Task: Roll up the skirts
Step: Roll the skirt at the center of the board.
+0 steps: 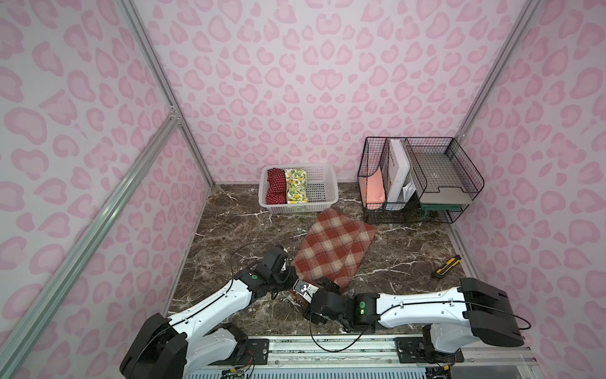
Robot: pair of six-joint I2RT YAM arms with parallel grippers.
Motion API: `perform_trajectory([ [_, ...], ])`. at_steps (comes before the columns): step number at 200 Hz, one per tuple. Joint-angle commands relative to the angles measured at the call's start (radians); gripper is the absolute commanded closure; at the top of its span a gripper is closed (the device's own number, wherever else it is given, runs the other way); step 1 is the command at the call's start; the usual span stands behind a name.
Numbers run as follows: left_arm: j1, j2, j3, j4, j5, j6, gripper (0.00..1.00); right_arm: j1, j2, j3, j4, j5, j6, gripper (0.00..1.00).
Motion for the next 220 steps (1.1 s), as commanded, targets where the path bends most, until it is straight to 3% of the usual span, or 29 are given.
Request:
perform_trajectory([
  [1, 0.000, -0.016, 0.012, -0.020, 0.016, -0.026, 1.00, 0.013, 0.052, 0.023, 0.052, 0.081, -0.030, 0.11],
  [52, 0.000, -0.020, 0.034, -0.038, 0.021, -0.036, 1.00, 0.058, 0.185, 0.061, -0.006, 0.286, -0.005, 0.10],
  [98, 0.000, -0.032, 0.031, -0.050, 0.010, -0.045, 1.00, 0.075, 0.293, 0.109, -0.100, 0.356, 0.098, 0.13],
  [137, 0.000, -0.040, 0.034, -0.080, -0.017, -0.040, 1.00, 0.085, 0.313, 0.146, -0.240, 0.483, 0.264, 0.30],
  [183, 0.001, -0.014, 0.014, -0.063, -0.016, -0.045, 1.00, 0.107, 0.310, 0.187, -0.312, 0.544, 0.305, 0.41],
  [220, 0.000, -0.016, 0.021, -0.074, -0.019, -0.031, 1.00, 0.107, 0.333, 0.192, -0.306, 0.528, 0.299, 0.63],
])
